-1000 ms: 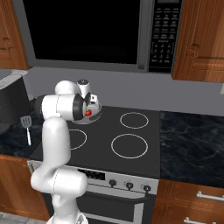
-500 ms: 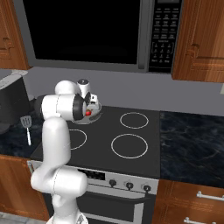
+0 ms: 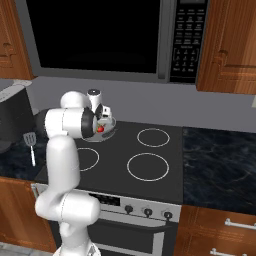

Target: Put the tomato and broccoli in the pot. Retrieve the spatula and lightly stir the vegetables in the pot.

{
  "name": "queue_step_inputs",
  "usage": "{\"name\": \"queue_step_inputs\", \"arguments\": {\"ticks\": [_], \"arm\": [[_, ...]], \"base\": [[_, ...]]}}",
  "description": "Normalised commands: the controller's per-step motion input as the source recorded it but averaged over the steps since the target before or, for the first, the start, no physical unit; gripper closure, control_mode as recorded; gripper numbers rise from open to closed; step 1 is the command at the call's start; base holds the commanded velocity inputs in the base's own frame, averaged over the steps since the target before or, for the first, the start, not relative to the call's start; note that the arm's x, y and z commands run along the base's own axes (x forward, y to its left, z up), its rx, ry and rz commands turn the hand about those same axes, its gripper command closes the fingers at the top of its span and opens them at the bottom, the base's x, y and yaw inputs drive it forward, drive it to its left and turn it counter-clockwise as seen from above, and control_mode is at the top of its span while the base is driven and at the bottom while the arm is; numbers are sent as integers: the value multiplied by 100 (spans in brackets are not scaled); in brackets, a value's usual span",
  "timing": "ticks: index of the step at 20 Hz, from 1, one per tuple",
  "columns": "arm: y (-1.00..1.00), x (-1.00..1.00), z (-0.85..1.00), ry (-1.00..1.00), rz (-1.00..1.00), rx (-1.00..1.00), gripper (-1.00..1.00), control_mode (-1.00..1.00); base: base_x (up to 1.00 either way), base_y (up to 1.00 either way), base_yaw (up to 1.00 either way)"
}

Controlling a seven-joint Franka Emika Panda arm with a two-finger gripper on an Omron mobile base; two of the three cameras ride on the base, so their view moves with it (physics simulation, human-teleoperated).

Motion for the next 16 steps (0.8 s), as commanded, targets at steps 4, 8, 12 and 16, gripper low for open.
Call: {"name": "queue_step_inputs", "arguments": {"ticks": [4,8,12,16], "arm": [[0,-42,20,-13,1,3,-100,-100],[0,-39,14,-11,1,2,-100,-100],[0,-48,19,-12,2,3,-100,-100],[3,-51,23,-12,5,3,-100,-100]], "base": [[0,0,0],[0,0,0],[0,0,0],[0,0,0]]}}
